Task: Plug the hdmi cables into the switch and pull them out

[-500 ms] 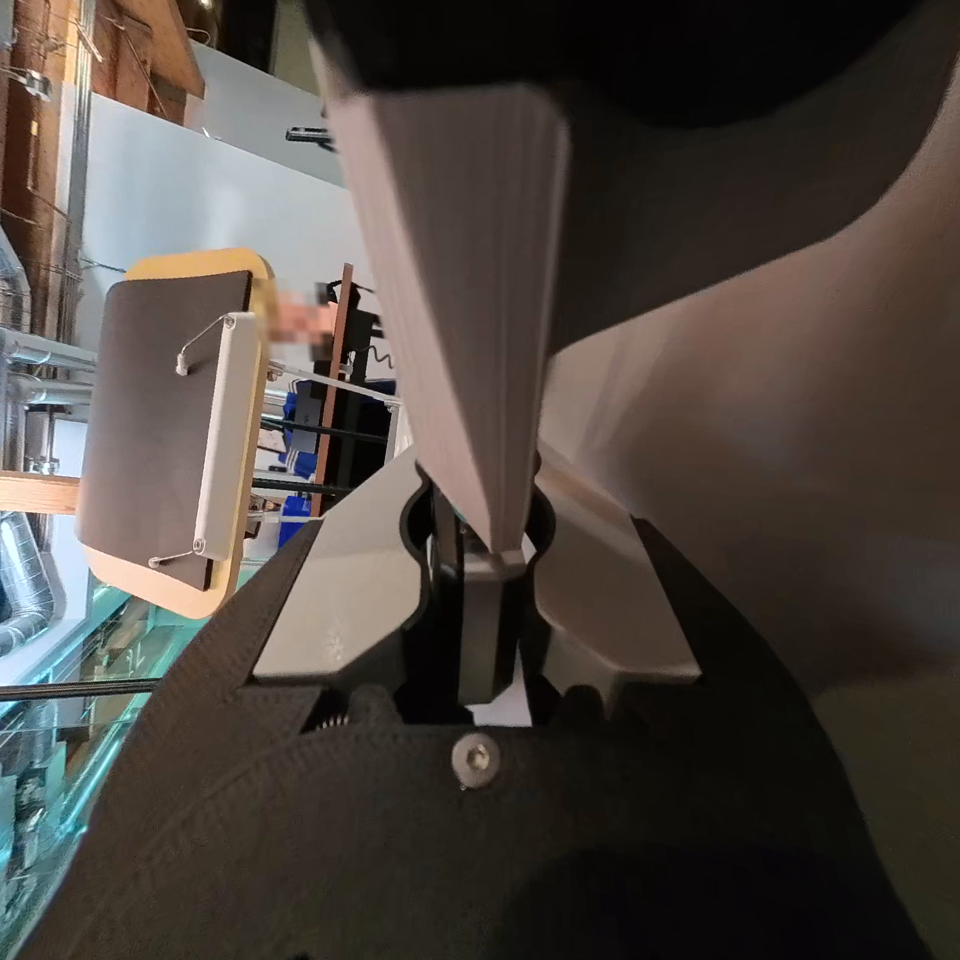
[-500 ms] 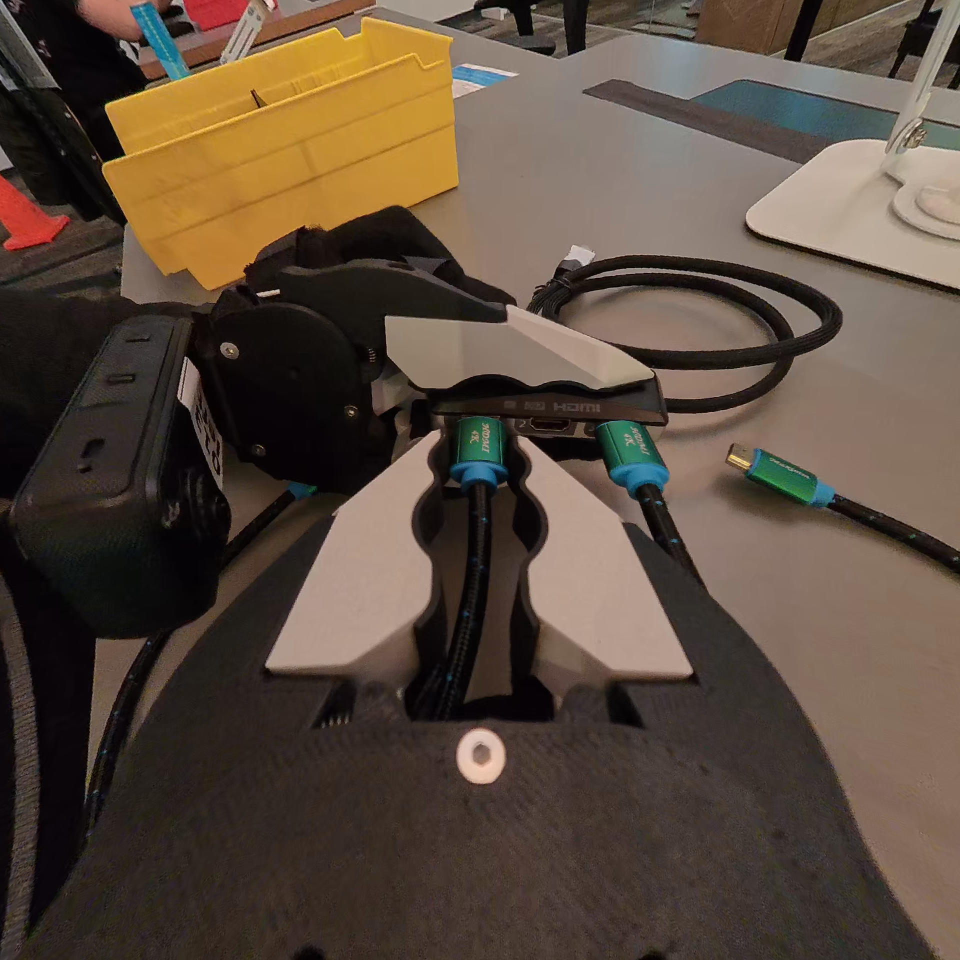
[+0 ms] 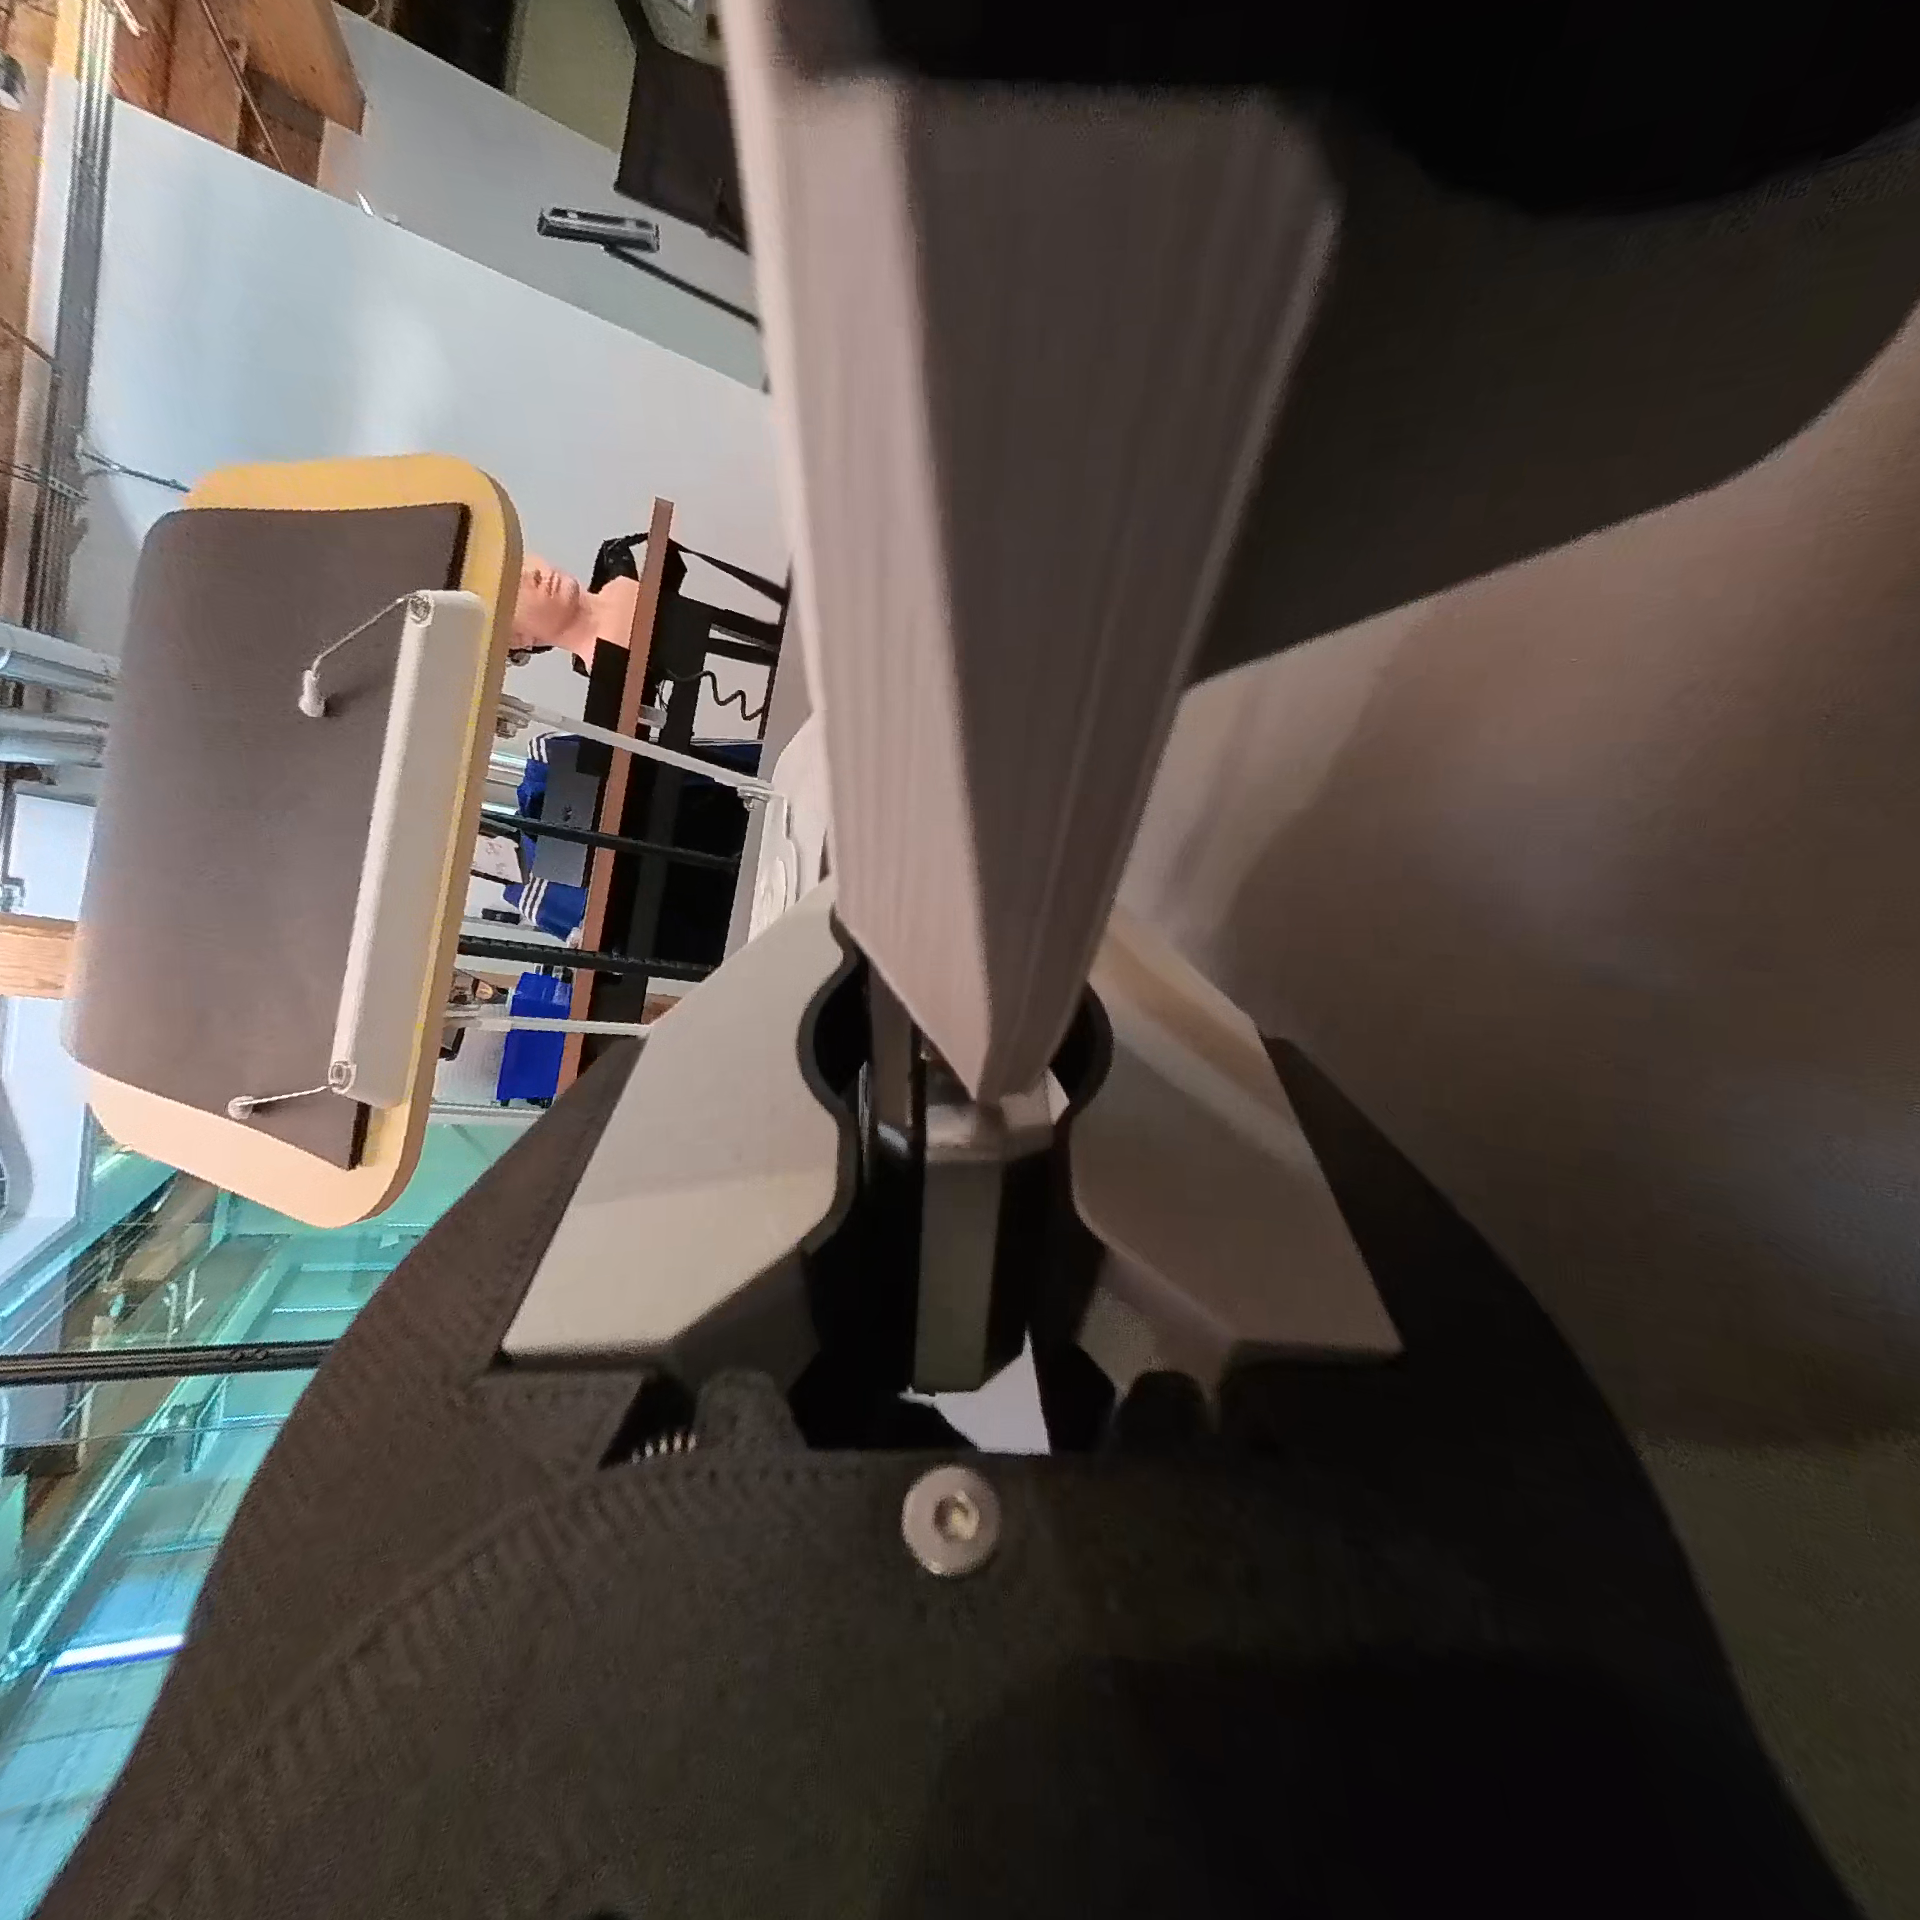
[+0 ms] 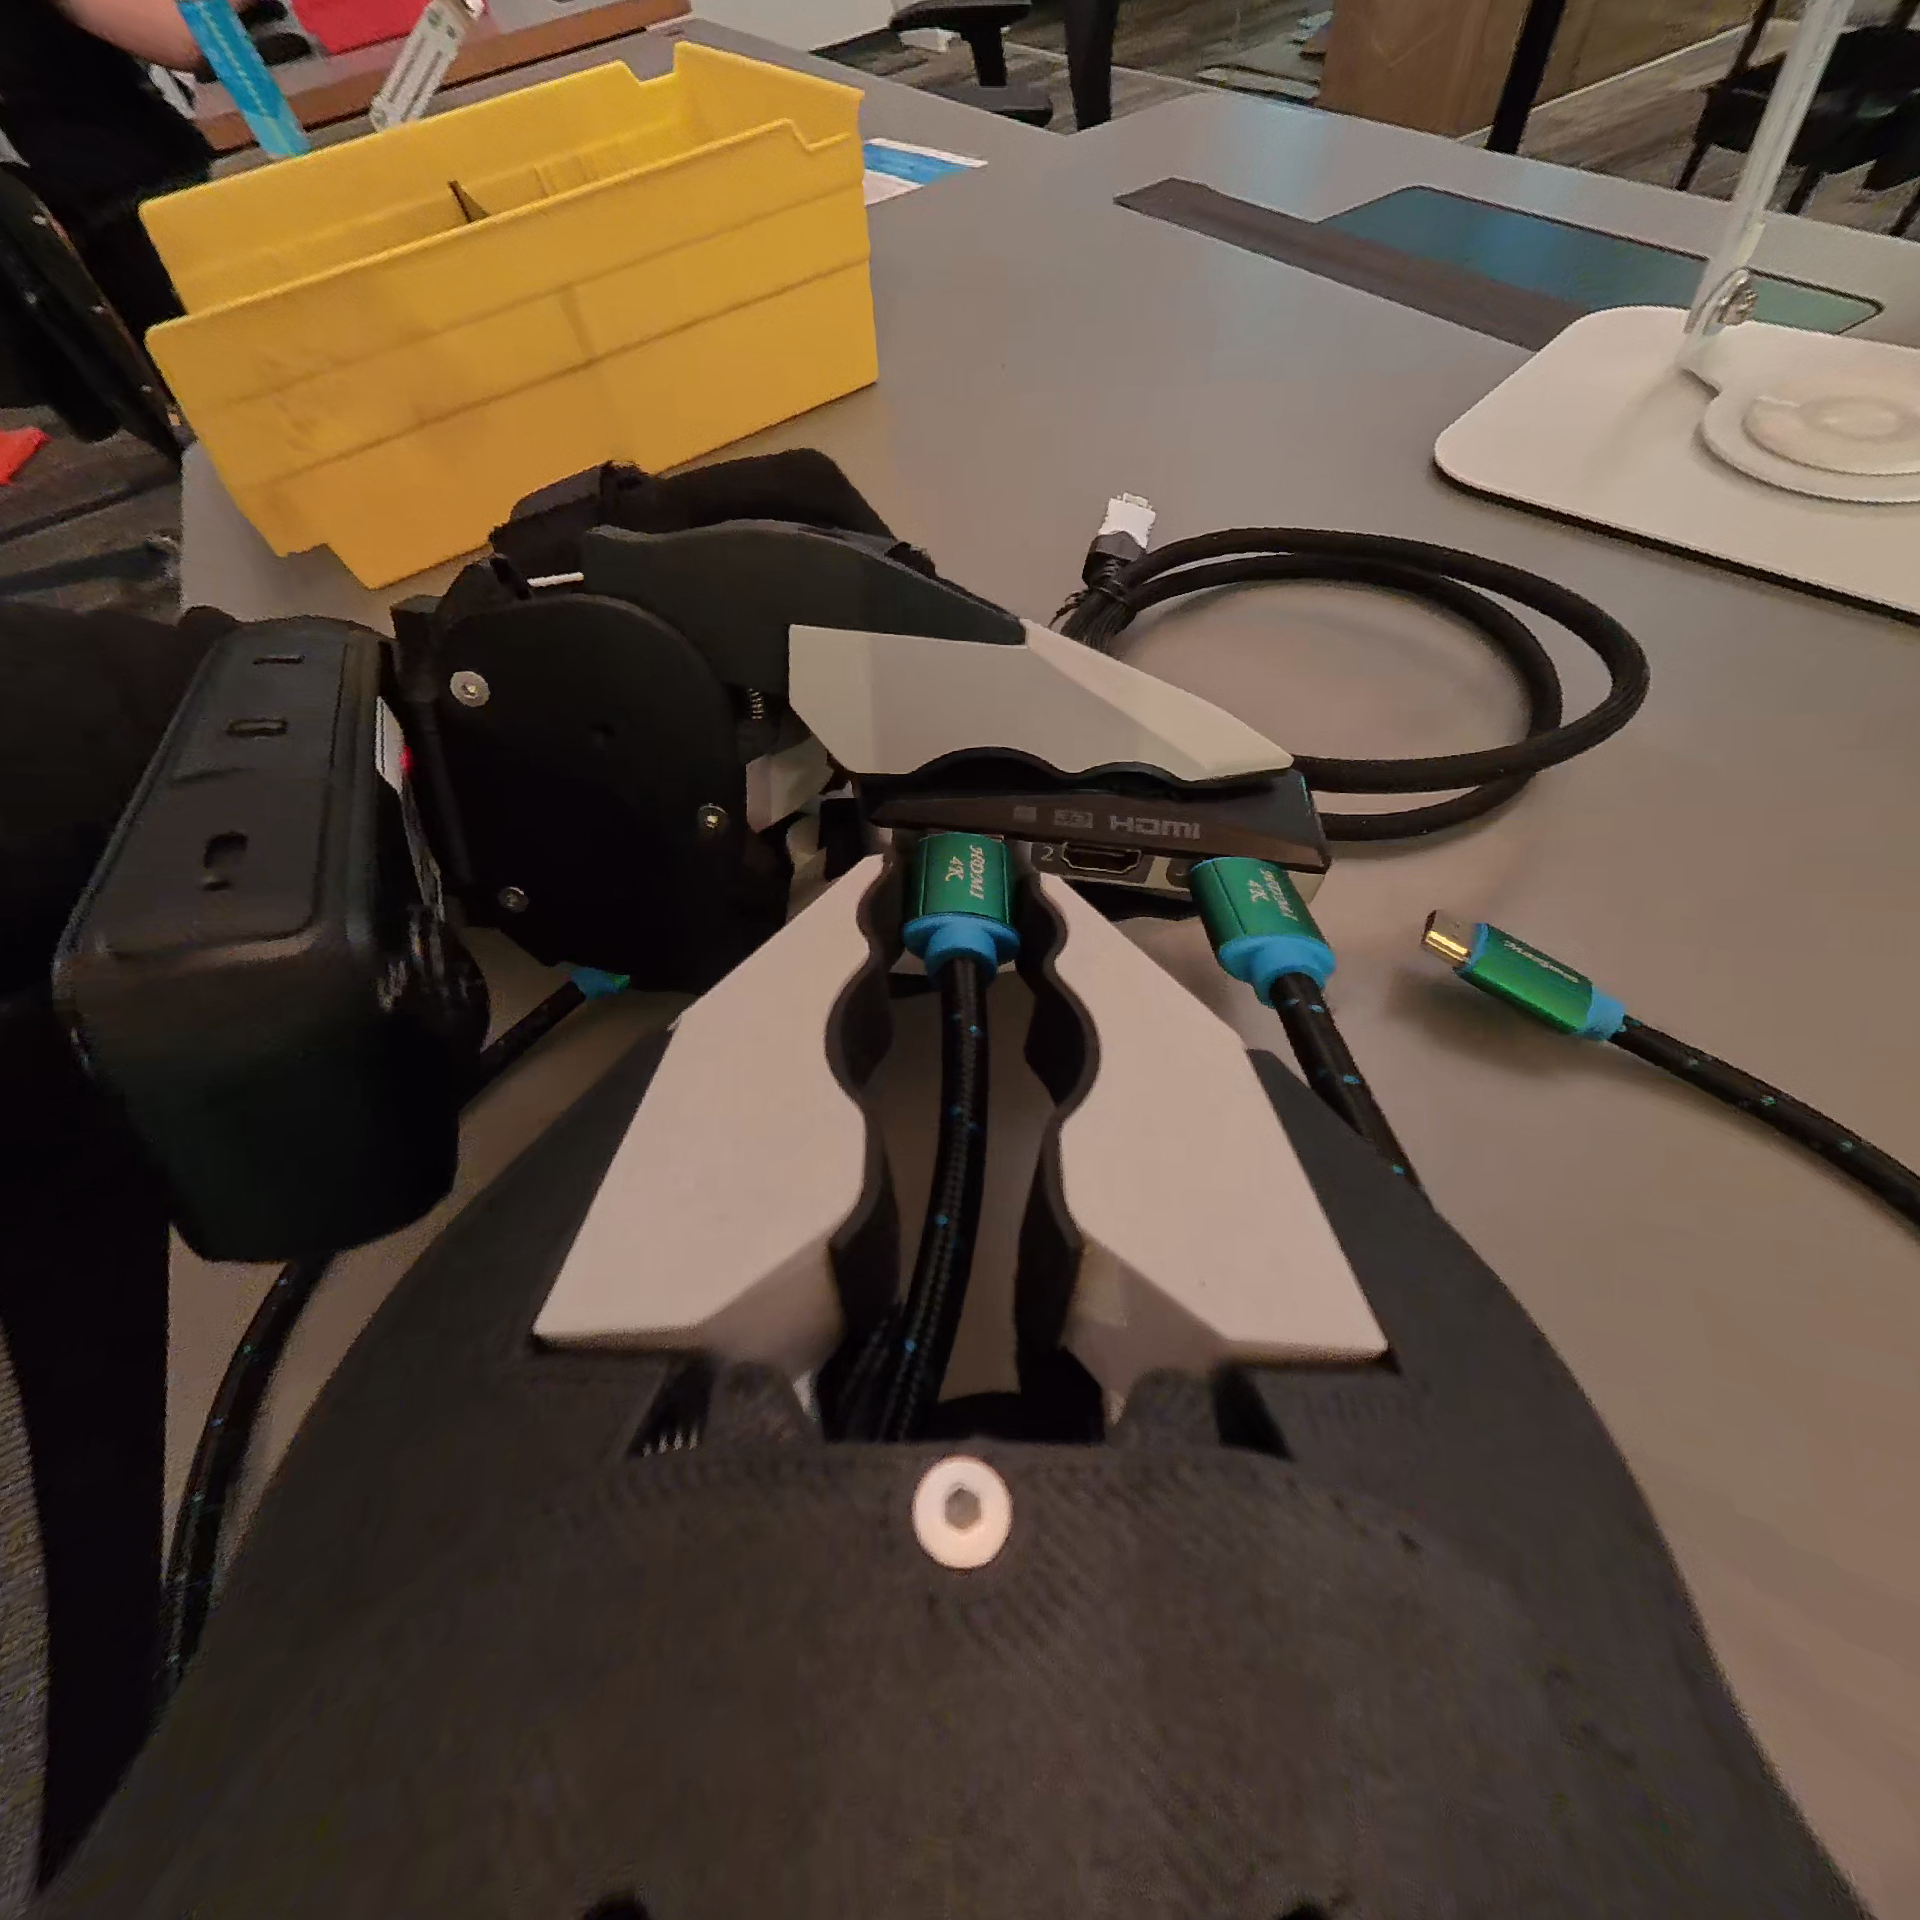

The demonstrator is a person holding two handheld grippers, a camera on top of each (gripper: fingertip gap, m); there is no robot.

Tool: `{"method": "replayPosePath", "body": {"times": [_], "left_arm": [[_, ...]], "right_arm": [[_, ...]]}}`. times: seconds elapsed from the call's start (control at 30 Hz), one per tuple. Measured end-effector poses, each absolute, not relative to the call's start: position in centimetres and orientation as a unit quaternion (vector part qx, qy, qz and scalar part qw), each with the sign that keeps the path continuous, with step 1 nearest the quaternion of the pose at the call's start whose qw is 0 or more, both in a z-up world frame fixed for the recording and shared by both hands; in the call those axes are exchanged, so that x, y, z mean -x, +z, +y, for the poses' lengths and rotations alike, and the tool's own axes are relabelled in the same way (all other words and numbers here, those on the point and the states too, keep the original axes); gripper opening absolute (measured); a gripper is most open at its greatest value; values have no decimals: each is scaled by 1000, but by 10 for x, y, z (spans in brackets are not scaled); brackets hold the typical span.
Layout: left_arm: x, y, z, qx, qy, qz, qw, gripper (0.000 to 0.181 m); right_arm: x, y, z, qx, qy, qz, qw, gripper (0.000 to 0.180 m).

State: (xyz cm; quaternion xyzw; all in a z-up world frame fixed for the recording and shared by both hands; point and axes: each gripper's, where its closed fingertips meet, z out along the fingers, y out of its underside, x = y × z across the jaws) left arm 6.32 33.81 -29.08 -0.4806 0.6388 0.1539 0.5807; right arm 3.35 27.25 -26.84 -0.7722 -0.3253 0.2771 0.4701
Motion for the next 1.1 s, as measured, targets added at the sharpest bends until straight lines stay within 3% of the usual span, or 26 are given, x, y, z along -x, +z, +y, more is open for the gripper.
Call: {"method": "replayPosePath", "body": {"times": [0.23, 0.57, 0.67, 1.1], "left_arm": [[-64, -289, 335, 491, 138, 633, 582, 30], [-57, -282, 341, 509, 122, 613, 592, 29], [-32, -280, 365, 558, 117, 578, 584, 28], [-32, -275, 371, 577, 106, 554, 591, 28]], "right_arm": [[-34, -264, 271, 757, 299, -350, 464, 19], [-29, -256, 274, 788, 198, -331, 481, 19], [-48, -215, 269, 744, 286, -307, 520, 18], [-100, -156, 266, 736, 180, -346, 553, 19]]}}
